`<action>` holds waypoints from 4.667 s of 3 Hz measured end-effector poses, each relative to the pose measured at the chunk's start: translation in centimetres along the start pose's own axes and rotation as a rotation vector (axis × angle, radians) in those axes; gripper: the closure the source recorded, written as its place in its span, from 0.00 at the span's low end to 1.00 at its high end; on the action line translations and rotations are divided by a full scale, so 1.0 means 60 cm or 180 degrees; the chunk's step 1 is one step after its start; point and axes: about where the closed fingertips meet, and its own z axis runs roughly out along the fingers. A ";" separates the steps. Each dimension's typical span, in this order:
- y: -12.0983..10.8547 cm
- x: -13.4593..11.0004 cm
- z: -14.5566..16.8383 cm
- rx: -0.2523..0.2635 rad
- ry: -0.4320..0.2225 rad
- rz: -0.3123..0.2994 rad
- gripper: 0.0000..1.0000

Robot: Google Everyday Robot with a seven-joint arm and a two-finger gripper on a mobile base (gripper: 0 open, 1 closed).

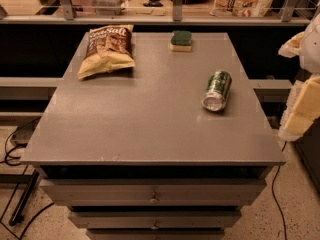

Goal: Pick sponge

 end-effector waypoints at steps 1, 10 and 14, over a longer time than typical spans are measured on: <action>0.000 0.000 0.000 0.0001 0.0000 0.0000 0.00; -0.362 -0.248 0.237 0.0457 -0.1704 0.1260 0.00; -0.437 -0.318 0.328 0.0341 -0.2306 0.1815 0.00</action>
Offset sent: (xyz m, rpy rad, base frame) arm 0.0330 -0.0006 -0.0046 0.2269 -0.0907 -0.0511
